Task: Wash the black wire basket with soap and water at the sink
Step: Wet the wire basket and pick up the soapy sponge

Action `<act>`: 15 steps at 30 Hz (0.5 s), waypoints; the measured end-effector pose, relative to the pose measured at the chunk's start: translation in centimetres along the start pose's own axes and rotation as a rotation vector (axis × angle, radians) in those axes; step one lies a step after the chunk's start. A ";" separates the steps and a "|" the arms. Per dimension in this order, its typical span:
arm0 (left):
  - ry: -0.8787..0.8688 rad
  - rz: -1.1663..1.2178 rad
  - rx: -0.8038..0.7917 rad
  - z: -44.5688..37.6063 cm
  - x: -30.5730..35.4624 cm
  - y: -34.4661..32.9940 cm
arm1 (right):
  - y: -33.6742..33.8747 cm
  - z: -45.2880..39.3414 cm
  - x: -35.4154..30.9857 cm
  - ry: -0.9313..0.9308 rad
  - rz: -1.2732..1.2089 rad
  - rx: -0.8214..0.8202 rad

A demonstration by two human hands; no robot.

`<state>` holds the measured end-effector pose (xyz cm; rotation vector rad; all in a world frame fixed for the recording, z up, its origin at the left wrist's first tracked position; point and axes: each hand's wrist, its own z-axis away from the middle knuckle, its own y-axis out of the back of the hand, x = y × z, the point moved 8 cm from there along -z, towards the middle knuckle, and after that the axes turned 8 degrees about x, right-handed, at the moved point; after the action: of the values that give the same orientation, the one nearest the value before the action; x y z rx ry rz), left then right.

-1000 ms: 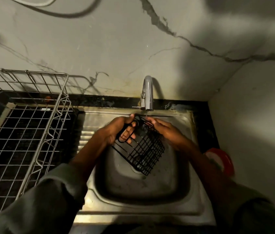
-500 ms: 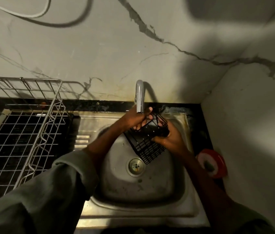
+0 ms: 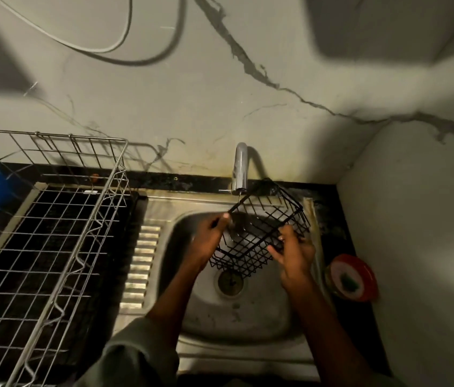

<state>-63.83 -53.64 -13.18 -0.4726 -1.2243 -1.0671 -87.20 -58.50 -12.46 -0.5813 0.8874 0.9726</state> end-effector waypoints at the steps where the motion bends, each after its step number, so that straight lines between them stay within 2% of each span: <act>1: 0.022 0.014 0.054 0.3 -0.9 0.6 | 0.4 0.2 0.1 -0.029 -0.022 -0.003; 4: 0.099 0.175 0.144 2.0 -2.5 2.0 | 1.4 0.3 0.7 -0.077 -0.083 -0.014; 7: 0.288 0.469 0.072 3.4 -4.1 0.8 | 1.4 0.6 1.2 -0.126 -0.161 -0.058; 10: 0.362 0.542 0.029 3.6 -3.8 0.3 | 0.9 1.3 1.3 -0.119 -0.186 -0.140; 12: 0.408 0.563 0.051 3.7 -3.7 0.8 | 0.3 1.7 1.2 -0.059 -0.190 -0.215; 15: 0.531 0.665 0.060 3.8 -5.0 1.7 | -0.8 2.0 0.0 0.166 -0.034 -0.326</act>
<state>-64.23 -47.83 -16.12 -0.4637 -0.5560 -0.5253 -85.72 -57.36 -11.38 -0.9631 0.8674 1.0572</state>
